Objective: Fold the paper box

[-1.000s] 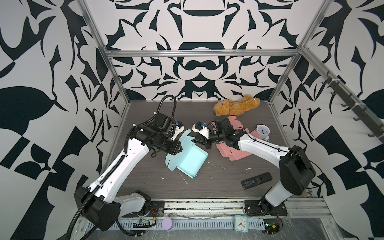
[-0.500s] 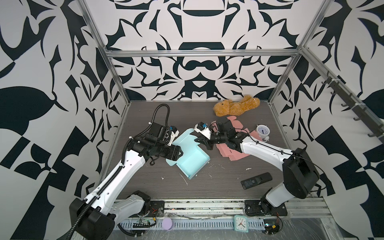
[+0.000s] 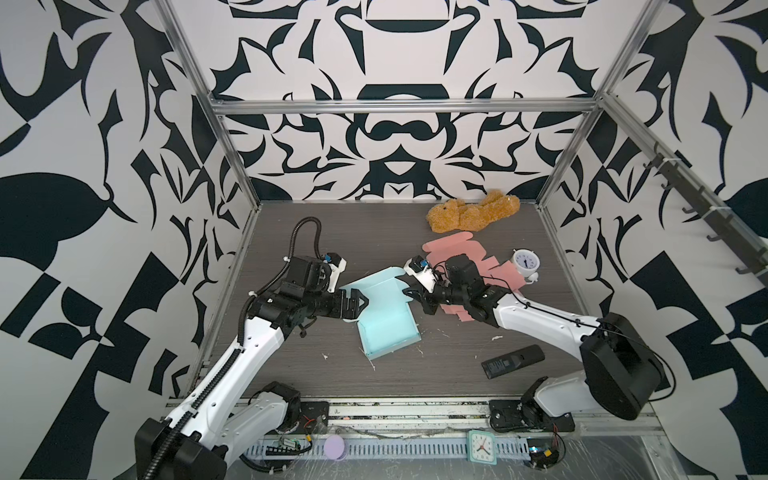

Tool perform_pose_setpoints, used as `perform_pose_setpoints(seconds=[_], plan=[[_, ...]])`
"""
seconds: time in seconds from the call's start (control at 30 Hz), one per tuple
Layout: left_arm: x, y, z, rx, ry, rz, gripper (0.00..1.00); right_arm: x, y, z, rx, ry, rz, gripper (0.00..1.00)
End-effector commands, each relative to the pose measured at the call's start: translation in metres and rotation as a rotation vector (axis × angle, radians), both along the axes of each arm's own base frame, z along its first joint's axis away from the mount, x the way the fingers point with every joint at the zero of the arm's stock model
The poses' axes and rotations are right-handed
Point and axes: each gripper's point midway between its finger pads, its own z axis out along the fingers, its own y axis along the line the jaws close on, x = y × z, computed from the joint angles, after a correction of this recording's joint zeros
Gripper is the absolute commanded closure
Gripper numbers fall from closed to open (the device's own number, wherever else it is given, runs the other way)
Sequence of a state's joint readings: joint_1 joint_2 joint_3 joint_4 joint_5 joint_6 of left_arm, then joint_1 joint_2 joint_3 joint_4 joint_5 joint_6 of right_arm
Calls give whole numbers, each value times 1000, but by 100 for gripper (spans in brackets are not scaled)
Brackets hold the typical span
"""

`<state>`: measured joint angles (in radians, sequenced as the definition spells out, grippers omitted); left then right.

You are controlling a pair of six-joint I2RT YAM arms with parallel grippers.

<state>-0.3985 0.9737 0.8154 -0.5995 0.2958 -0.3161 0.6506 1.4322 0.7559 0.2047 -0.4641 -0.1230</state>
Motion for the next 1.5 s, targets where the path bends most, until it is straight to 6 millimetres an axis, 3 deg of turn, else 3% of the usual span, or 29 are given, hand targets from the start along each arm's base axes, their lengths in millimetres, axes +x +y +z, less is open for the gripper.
perform_pose_setpoints(seconds=[0.0, 0.3, 0.6, 0.83, 1.07, 1.1, 1.47], plan=[[12, -6, 3, -79, -25, 50, 1, 7, 3, 15, 46, -45, -32, 96], [21, 9, -4, -63, -96, 149, 0, 4, 4, -3, 23, -3, -11, 93], [16, 6, -30, -58, -45, 130, 1, -1, 8, -5, 28, -1, 28, 86], [10, -1, -25, -95, -49, 81, 8, -1, 11, -4, 30, 4, 41, 80], [3, 0, -32, -92, -25, 75, 14, 4, 6, -4, 9, -7, 5, 81], [2, 1, -34, -87, -20, 78, 19, 4, 4, -4, 7, -12, -4, 82], [-10, 7, -47, -79, 5, 95, 22, 3, 0, 1, 17, -28, -26, 83]])
